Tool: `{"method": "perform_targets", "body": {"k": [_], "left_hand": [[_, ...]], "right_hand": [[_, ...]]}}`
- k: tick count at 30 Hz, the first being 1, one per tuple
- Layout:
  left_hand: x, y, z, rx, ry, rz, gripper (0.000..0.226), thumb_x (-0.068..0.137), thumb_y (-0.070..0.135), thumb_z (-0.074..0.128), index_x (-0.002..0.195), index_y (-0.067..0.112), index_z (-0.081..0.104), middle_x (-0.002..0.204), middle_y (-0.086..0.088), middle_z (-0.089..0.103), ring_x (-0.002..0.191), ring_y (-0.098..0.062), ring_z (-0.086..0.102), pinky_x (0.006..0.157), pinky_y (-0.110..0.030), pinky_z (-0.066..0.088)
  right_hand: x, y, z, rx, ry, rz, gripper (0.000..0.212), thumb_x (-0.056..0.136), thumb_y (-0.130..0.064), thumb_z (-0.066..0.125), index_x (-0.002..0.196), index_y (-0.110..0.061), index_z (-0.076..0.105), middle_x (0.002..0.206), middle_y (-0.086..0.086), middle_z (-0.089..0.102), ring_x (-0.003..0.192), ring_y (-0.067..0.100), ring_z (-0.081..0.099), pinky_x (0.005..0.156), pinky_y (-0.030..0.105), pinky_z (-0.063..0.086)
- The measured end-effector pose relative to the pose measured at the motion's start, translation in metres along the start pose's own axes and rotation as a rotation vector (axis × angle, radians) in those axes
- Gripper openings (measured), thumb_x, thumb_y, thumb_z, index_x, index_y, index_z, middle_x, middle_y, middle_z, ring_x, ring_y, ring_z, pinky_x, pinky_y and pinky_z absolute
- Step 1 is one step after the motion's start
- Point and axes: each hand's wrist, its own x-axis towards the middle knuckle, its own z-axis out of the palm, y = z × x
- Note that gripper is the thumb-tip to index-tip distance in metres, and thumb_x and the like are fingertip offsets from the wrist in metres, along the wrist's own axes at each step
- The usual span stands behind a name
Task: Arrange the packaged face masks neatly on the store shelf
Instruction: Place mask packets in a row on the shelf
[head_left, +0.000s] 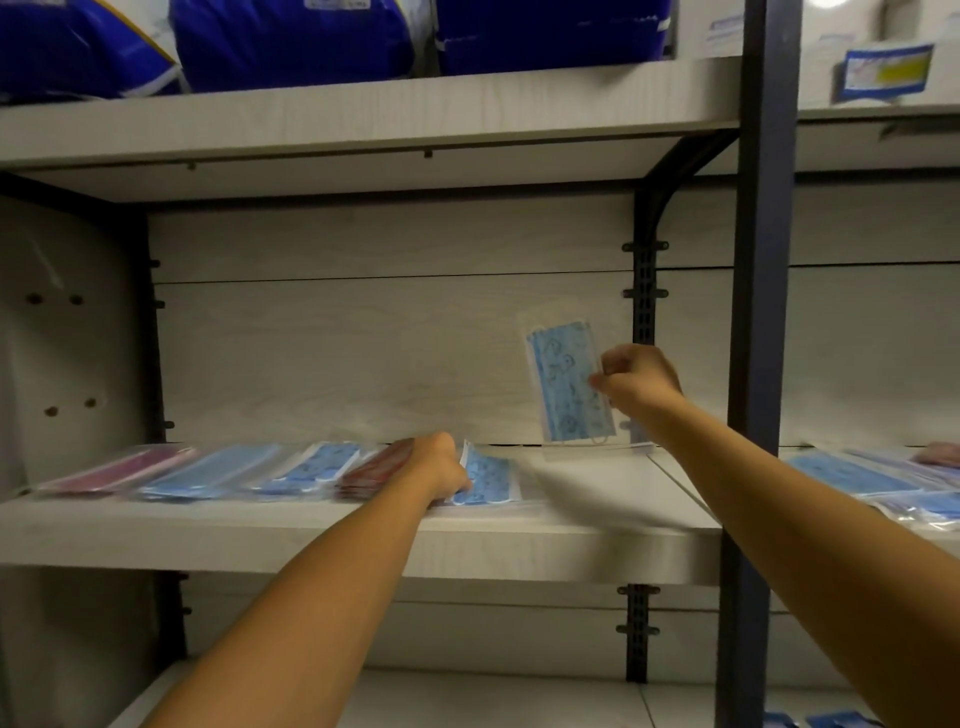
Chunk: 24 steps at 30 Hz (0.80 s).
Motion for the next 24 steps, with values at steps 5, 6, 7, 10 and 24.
{"method": "perform_targets", "body": {"k": [5,6,7,10,24], "left_hand": [[0.005,-0.005,0.000,-0.001,0.006,-0.008,0.037,0.083,0.021,0.080,0.111,0.005,0.062,0.101,-0.008,0.059,0.088,-0.023,0.056,0.074,-0.030,0.048],[0.006,-0.004,-0.001,0.009,0.006,-0.004,0.034,0.082,0.021,0.080,0.106,0.006,0.062,0.100,-0.008,0.059,0.088,-0.023,0.056,0.073,-0.030,0.048],[0.006,-0.004,-0.002,0.022,0.011,0.003,0.031,0.082,0.022,0.080,0.100,0.008,0.060,0.098,-0.008,0.059,0.087,-0.023,0.056,0.072,-0.030,0.047],[0.004,-0.001,-0.010,0.061,0.058,0.030,0.029,0.082,0.024,0.079,0.097,0.007,0.061,0.095,-0.009,0.059,0.087,-0.024,0.057,0.070,-0.029,0.046],[0.001,-0.067,-0.049,0.284,0.235,0.127,0.028,0.091,0.015,0.055,0.117,0.008,0.065,0.118,-0.015,0.064,0.100,-0.031,0.063,0.084,-0.038,0.056]], "right_hand": [[0.000,-0.002,0.001,0.019,0.013,0.013,0.009,0.091,-0.015,0.071,0.092,-0.020,0.064,0.099,0.005,0.068,0.092,0.025,0.066,0.052,0.025,0.042],[0.000,-0.003,0.002,0.023,0.014,0.015,0.010,0.091,-0.015,0.072,0.092,-0.020,0.064,0.100,0.005,0.068,0.093,0.025,0.067,0.052,0.025,0.042],[0.001,-0.004,0.003,0.031,0.014,0.017,0.010,0.091,-0.015,0.072,0.093,-0.020,0.064,0.101,0.005,0.068,0.094,0.025,0.067,0.052,0.025,0.042],[0.000,-0.007,0.008,0.069,0.011,0.017,0.011,0.091,-0.014,0.072,0.097,-0.018,0.063,0.102,0.005,0.068,0.095,0.023,0.067,0.052,0.024,0.042],[-0.002,0.008,0.097,0.013,-0.258,0.333,0.026,0.082,-0.011,0.081,0.100,-0.003,0.064,0.096,0.016,0.072,0.083,0.027,0.073,0.078,0.041,0.063]]}}
